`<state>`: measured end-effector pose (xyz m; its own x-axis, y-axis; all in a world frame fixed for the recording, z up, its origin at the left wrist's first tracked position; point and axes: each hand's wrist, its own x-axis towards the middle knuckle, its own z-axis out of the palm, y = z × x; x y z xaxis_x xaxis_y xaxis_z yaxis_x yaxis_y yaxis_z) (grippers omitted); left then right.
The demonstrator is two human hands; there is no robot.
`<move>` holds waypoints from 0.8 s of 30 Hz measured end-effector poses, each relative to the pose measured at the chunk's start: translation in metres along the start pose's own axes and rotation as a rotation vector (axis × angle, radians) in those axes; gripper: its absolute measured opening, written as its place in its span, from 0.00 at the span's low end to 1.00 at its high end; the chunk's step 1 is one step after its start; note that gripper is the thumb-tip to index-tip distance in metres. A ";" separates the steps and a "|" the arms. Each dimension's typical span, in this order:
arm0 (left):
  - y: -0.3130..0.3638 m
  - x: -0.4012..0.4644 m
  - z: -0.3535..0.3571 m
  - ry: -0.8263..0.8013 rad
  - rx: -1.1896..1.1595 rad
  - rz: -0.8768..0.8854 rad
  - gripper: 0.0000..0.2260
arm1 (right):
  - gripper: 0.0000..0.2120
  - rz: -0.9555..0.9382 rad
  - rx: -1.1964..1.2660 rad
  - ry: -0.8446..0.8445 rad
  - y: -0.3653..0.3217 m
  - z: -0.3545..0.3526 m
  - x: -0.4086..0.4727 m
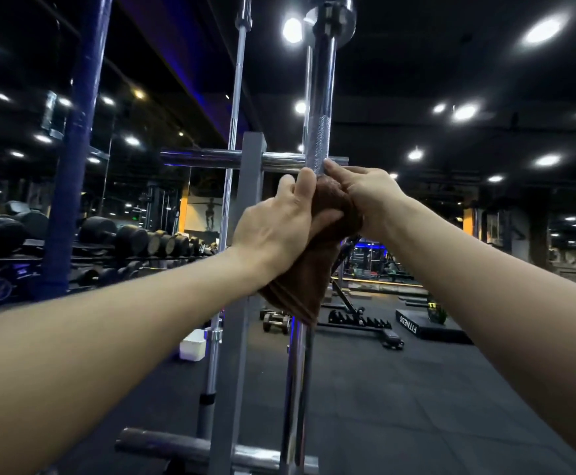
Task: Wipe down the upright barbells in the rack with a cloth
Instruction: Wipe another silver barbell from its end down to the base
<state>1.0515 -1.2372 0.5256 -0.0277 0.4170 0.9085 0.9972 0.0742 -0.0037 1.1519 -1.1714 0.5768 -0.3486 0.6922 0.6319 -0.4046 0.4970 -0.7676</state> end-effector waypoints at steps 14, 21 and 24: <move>-0.001 -0.020 0.004 -0.076 0.096 0.050 0.28 | 0.09 0.046 -0.112 -0.006 0.011 -0.010 -0.016; 0.006 -0.055 0.023 -0.168 0.069 -0.019 0.27 | 0.06 0.053 -0.038 -0.037 0.016 -0.016 -0.013; 0.012 -0.101 0.023 -0.377 0.104 -0.050 0.24 | 0.05 0.073 -0.045 -0.031 0.020 -0.021 -0.022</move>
<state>1.0651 -1.2577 0.4246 -0.1189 0.7128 0.6912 0.9822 0.1865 -0.0234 1.1692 -1.1661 0.5453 -0.4020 0.7113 0.5766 -0.3390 0.4693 -0.8154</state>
